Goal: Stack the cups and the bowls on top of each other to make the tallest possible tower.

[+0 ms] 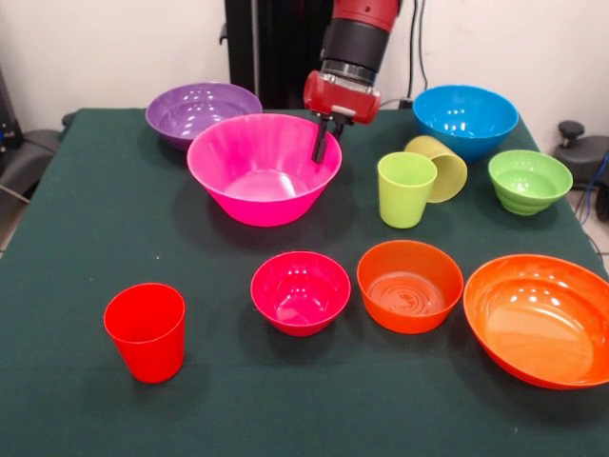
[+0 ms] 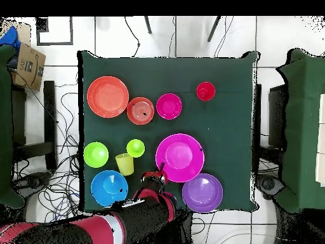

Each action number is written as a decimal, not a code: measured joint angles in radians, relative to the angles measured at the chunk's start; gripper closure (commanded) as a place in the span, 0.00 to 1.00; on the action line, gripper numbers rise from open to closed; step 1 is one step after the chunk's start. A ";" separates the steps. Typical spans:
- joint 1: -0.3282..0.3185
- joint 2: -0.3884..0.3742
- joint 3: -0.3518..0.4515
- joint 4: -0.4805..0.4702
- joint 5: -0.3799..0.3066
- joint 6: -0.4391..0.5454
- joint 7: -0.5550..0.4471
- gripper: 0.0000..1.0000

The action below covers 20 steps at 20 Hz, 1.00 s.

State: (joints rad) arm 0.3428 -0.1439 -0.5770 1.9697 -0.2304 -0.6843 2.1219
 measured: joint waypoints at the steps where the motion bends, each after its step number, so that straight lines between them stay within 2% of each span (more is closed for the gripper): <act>1: -0.002 0.000 0.000 0.000 0.000 -0.003 0.000 1.00; 14: -0.019 -0.010 0.000 0.000 0.000 -0.009 0.000 1.00; 20: -0.037 -0.058 0.005 0.001 -0.019 -0.008 0.000 1.00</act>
State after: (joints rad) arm 0.3056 -0.2016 -0.5723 1.9704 -0.2495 -0.6926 2.1221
